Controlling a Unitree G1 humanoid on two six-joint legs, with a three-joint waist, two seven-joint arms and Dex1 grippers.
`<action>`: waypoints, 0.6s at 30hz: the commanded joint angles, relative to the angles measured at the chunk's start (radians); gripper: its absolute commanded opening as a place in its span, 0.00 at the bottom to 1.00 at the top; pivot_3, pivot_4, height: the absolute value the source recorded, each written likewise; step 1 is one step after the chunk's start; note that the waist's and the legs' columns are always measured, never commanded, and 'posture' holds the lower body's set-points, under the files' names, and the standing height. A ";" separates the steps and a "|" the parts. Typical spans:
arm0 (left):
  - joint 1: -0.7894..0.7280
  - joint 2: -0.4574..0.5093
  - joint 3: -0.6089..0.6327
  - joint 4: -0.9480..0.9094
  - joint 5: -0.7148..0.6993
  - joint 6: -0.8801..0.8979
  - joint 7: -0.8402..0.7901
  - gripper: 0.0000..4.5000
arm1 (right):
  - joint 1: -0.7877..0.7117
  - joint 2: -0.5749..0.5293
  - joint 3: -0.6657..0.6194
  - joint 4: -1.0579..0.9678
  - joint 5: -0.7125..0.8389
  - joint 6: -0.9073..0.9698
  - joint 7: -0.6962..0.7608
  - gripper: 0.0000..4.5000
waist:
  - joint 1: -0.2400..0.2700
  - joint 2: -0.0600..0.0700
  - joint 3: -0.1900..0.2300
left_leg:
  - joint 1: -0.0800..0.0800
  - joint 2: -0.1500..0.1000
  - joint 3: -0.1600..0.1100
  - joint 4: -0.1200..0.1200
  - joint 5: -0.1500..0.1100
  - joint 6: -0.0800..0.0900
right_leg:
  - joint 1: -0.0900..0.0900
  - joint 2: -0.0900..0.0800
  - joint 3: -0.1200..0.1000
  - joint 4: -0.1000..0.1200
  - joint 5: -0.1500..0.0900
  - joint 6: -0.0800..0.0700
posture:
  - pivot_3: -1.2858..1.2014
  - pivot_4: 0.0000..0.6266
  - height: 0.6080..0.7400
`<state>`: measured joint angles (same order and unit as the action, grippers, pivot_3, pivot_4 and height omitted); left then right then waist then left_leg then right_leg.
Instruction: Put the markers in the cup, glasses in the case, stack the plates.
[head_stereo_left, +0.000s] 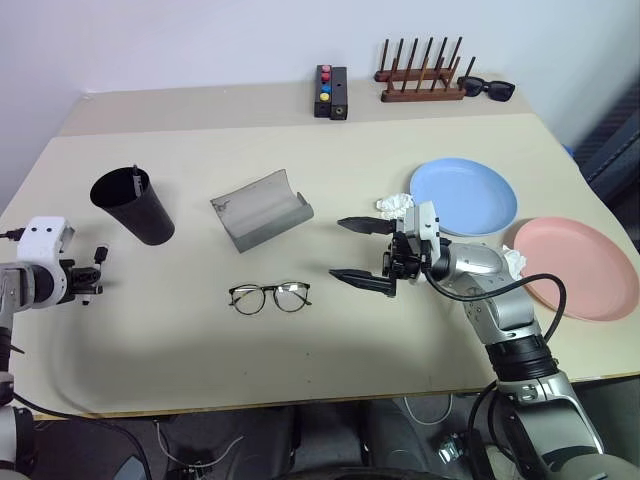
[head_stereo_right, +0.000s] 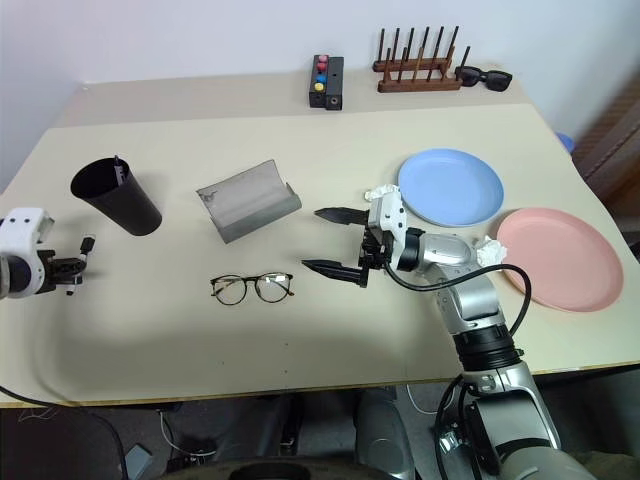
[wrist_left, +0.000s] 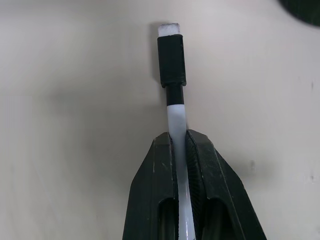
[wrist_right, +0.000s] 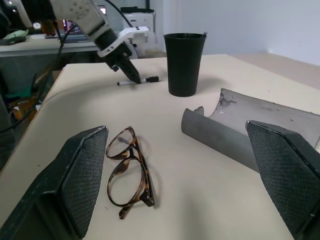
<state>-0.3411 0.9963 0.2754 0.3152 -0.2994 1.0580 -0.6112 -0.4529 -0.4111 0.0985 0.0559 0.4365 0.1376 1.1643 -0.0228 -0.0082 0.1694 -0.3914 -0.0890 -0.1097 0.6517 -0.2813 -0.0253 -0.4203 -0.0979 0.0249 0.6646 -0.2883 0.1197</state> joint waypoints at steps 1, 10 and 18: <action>0.091 -0.022 0.151 -0.120 -0.024 -0.011 0.035 0.01 | -0.017 0.011 -0.036 -0.009 0.028 -0.006 -0.015 1.00 | 0.001 0.000 0.000 | 0.000 0.000 0.000 0.000 0.000 0.000 | 0.000 0.000 0.000 0.000 0.000 0.000 | 0.52 0.24 1.00; 0.231 -0.274 0.530 -0.338 -0.002 -0.397 0.289 0.01 | -0.061 0.057 -0.058 -0.027 0.087 0.029 -0.034 1.00 | 0.012 -0.002 -0.001 | 0.000 0.001 0.000 0.001 0.000 0.000 | 0.000 0.000 -0.001 -0.001 0.001 -0.001 | 0.52 0.24 1.00; 0.081 -0.300 0.588 -0.318 -0.148 -0.535 0.288 0.01 | -0.107 0.097 -0.066 0.023 0.109 0.005 -0.021 1.00 | 0.012 -0.005 -0.003 | 0.000 0.000 -0.002 0.001 0.000 0.000 | 0.001 -0.001 -0.002 -0.002 0.001 -0.002 | 0.52 0.24 1.00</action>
<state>-0.2273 0.6848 0.8181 0.0149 -0.4070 0.5637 -0.3242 -0.5402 -0.3278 0.0599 0.0777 0.5249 0.1638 1.1371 -0.0109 -0.0135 0.1665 -0.3917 -0.0887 -0.1114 0.6531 -0.2811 -0.0257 -0.4189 -0.0986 0.0231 0.6631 -0.2871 0.1179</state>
